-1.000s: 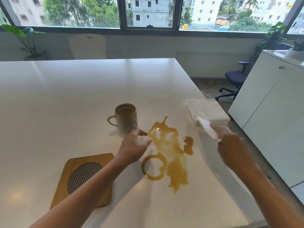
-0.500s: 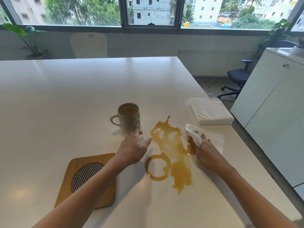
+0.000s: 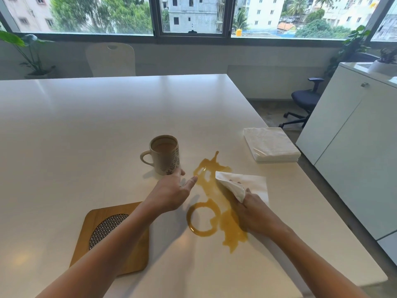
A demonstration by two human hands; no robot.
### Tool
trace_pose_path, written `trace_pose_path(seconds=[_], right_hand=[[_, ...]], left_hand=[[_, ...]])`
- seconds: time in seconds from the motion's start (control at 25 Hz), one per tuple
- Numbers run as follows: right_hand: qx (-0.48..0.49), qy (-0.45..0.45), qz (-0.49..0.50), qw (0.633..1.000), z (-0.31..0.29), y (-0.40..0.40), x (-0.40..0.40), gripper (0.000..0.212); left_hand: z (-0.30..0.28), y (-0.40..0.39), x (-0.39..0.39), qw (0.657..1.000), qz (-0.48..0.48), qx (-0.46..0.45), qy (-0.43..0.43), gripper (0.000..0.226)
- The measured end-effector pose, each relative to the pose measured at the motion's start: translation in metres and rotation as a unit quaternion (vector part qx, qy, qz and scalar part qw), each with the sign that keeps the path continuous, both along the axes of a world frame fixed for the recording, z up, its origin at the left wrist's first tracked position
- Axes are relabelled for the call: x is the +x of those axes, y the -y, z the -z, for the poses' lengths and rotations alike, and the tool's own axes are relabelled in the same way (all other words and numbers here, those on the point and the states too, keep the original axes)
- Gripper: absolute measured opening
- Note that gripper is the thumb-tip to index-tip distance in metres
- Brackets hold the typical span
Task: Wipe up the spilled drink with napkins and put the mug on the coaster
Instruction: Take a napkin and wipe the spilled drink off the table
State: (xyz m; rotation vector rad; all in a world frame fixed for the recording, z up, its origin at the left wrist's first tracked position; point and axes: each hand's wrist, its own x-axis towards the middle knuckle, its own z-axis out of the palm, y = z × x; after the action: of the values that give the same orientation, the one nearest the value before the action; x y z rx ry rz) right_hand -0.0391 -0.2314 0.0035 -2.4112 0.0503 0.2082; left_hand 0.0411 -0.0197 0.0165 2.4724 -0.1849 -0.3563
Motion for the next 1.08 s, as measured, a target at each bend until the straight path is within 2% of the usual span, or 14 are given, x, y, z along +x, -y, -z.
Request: trace_pose_path(seconds=[0.12,0.28,0.36,0.48,0.52,0.6,0.72,0.88,1.08], right_hand=[[0.051,-0.015,0.017,0.998,0.000,-0.013,-0.005,0.025],[0.221,-0.043,0.073,0.972,0.004,-0.026,-0.007,0.034],[0.328,-0.033,0.095,0.939,0.001,-0.027,-0.004,0.029],[0.449,0.014,0.191,0.872,-0.020,-0.009,0.009,0.021],[0.441,0.040,0.216,0.870,-0.028,0.001,0.014,0.019],[0.378,0.089,0.230,0.892,-0.045,0.018,0.019,0.017],[0.249,0.126,0.237,0.931,-0.051,0.028,0.028,0.038],[0.148,0.067,0.218,0.962,-0.022,0.012,0.048,0.044],[0.149,0.024,0.224,0.963,-0.005,-0.006,0.068,0.045]], left_hand=[[-0.001,0.000,0.001,1.000,0.000,0.005,-0.005,0.062],[-0.002,-0.003,0.005,1.000,-0.007,0.000,-0.010,0.063],[-0.002,-0.004,0.006,1.000,-0.009,0.000,-0.014,0.064],[-0.001,-0.005,0.007,1.000,-0.009,0.000,-0.018,0.066],[-0.001,-0.005,0.008,1.000,-0.010,-0.002,-0.020,0.066],[0.000,-0.005,0.009,1.000,-0.014,-0.004,-0.026,0.067],[0.001,-0.003,0.009,1.000,-0.016,-0.003,-0.027,0.067],[-0.002,0.003,0.007,1.000,-0.013,0.003,-0.020,0.067],[-0.002,0.004,0.007,1.000,-0.011,0.002,-0.024,0.071]])
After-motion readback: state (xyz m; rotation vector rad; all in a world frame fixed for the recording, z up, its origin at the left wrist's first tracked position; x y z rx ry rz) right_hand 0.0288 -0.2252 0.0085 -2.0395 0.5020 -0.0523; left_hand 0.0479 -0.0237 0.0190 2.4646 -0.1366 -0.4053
